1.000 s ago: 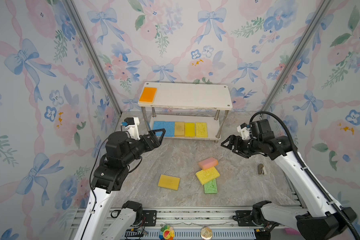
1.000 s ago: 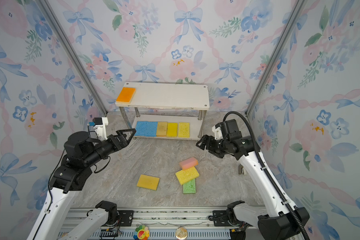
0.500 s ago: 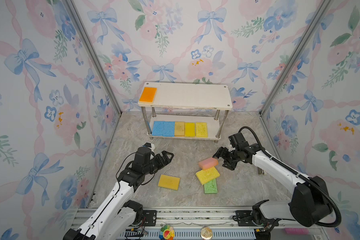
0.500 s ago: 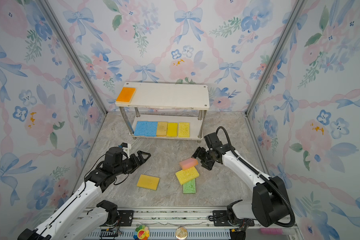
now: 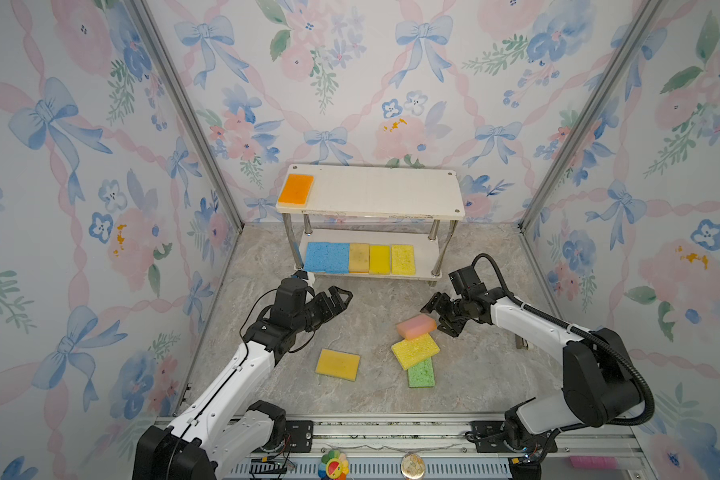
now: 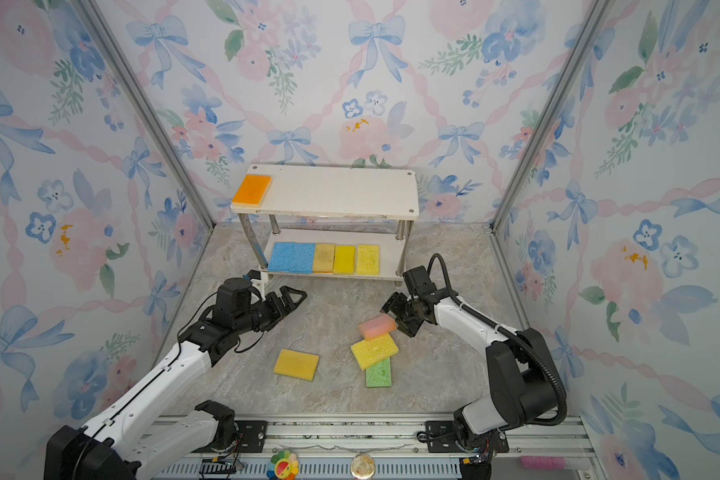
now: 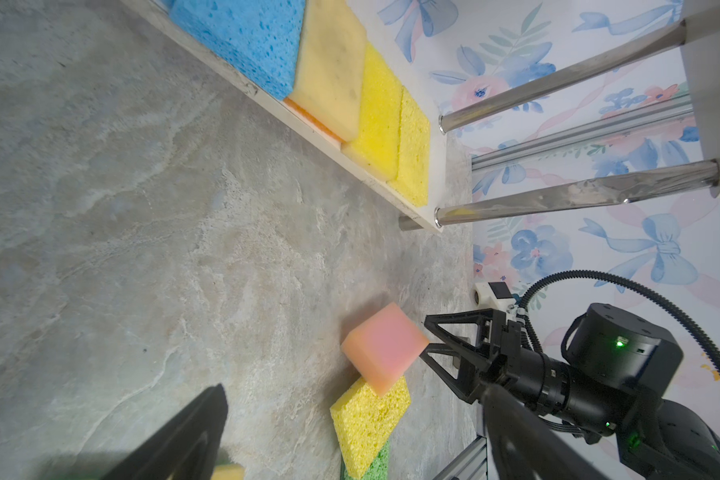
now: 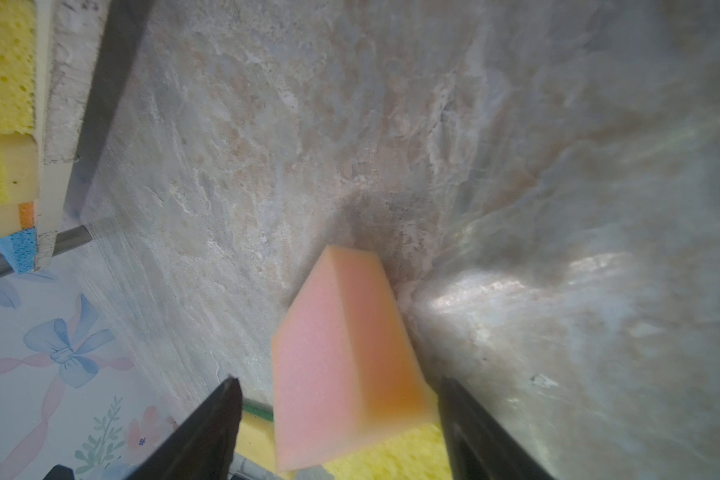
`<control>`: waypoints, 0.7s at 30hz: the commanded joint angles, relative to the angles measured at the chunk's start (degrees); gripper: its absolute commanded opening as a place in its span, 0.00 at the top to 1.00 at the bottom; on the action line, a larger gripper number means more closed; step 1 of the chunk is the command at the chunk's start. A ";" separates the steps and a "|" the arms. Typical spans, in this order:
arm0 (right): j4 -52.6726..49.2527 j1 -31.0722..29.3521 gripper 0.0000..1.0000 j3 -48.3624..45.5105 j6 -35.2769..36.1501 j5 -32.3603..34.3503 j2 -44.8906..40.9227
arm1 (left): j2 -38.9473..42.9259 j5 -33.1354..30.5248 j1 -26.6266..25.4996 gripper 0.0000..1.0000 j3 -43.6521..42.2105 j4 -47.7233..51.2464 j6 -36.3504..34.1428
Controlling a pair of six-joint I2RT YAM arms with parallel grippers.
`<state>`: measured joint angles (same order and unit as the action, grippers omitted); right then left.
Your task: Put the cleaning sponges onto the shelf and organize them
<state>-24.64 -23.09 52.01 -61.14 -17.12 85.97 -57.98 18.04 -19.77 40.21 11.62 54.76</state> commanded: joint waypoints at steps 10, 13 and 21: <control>4.09 -0.89 0.46 -2.29 -1.01 -0.98 3.91 | -3.37 1.36 -0.27 0.02 2.17 -0.37 -2.13; 4.82 -0.88 0.54 -1.92 -0.88 -0.89 4.03 | -3.28 1.55 -0.25 0.02 1.98 -0.37 -2.07; 1.24 -0.80 0.73 3.71 6.33 -0.05 2.47 | -3.45 2.72 -0.26 0.02 2.89 -0.41 -2.51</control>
<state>-20.93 -23.42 52.36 -58.96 -17.69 89.49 -61.36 19.25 -19.77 41.21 11.66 54.02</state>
